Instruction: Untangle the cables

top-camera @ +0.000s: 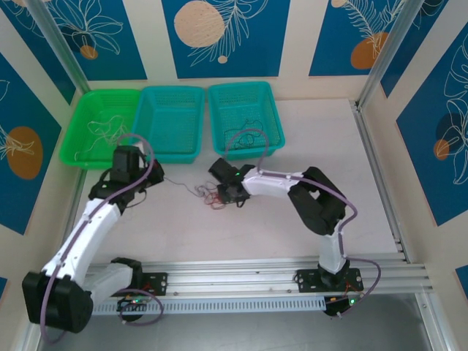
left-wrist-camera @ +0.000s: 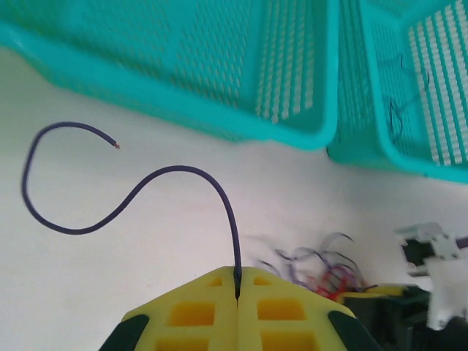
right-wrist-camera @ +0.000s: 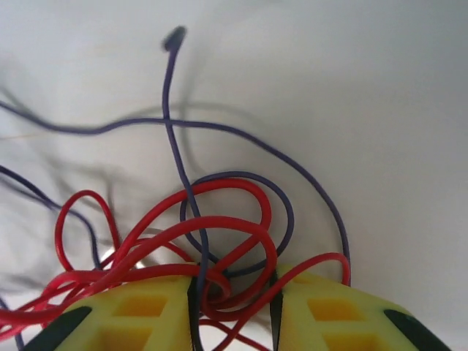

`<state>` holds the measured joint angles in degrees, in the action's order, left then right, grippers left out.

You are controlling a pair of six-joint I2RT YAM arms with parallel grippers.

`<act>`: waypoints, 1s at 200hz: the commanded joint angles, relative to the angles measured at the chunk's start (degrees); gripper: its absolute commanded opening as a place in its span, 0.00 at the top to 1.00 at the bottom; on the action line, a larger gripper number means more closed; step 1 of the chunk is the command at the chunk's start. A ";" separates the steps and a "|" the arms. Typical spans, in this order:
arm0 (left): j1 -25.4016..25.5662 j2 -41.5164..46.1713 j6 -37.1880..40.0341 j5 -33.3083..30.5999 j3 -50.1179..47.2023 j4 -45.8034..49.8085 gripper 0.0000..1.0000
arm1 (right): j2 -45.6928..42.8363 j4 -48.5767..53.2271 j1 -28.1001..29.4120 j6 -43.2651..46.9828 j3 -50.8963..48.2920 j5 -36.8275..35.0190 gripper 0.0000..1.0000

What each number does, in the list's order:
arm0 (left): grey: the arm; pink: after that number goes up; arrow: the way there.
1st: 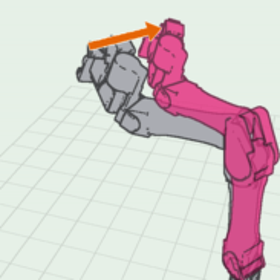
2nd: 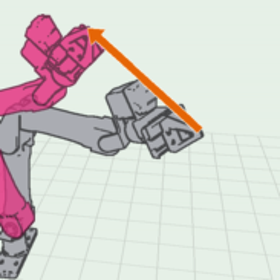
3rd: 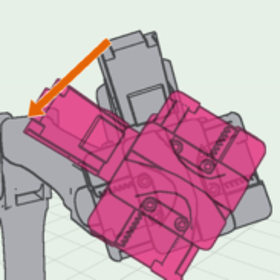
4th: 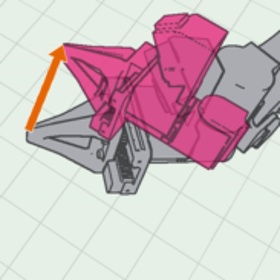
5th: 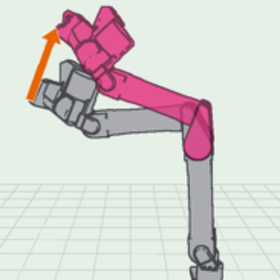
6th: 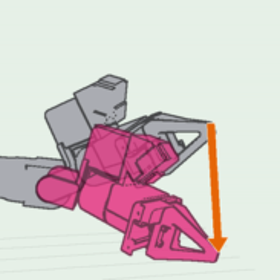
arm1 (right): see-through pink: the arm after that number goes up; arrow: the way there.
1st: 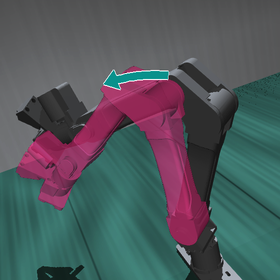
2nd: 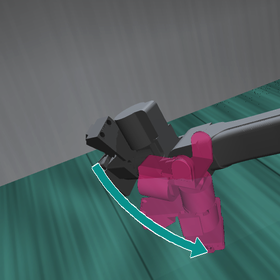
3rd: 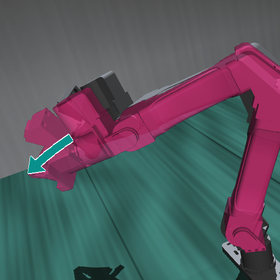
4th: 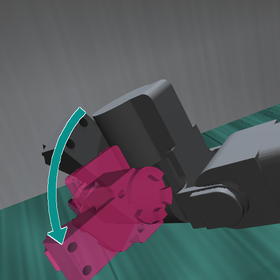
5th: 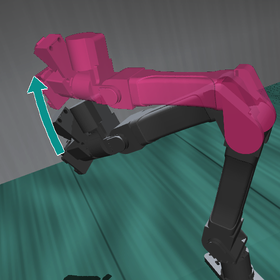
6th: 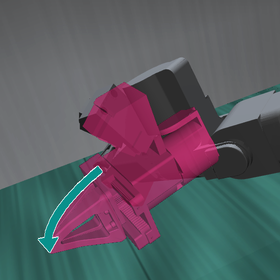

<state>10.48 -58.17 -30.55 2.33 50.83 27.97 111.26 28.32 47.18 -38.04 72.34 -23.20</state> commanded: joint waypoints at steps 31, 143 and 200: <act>-3.77 2.18 9.35 -15.36 12.32 14.61 1.00 | -7.79 6.41 -6.97 -7.22 -13.80 -5.45 0.71; -3.46 -2.20 4.64 19.51 19.74 -0.36 1.00 | -29.77 1.59 -1.71 5.68 -20.12 2.81 0.31; -2.29 0.22 4.25 18.95 13.90 -2.14 1.00 | -35.75 -9.32 0.48 17.00 -15.54 5.67 0.07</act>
<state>7.77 -60.38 -25.65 18.17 65.30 28.97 73.65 25.23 48.03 -29.32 54.17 -21.78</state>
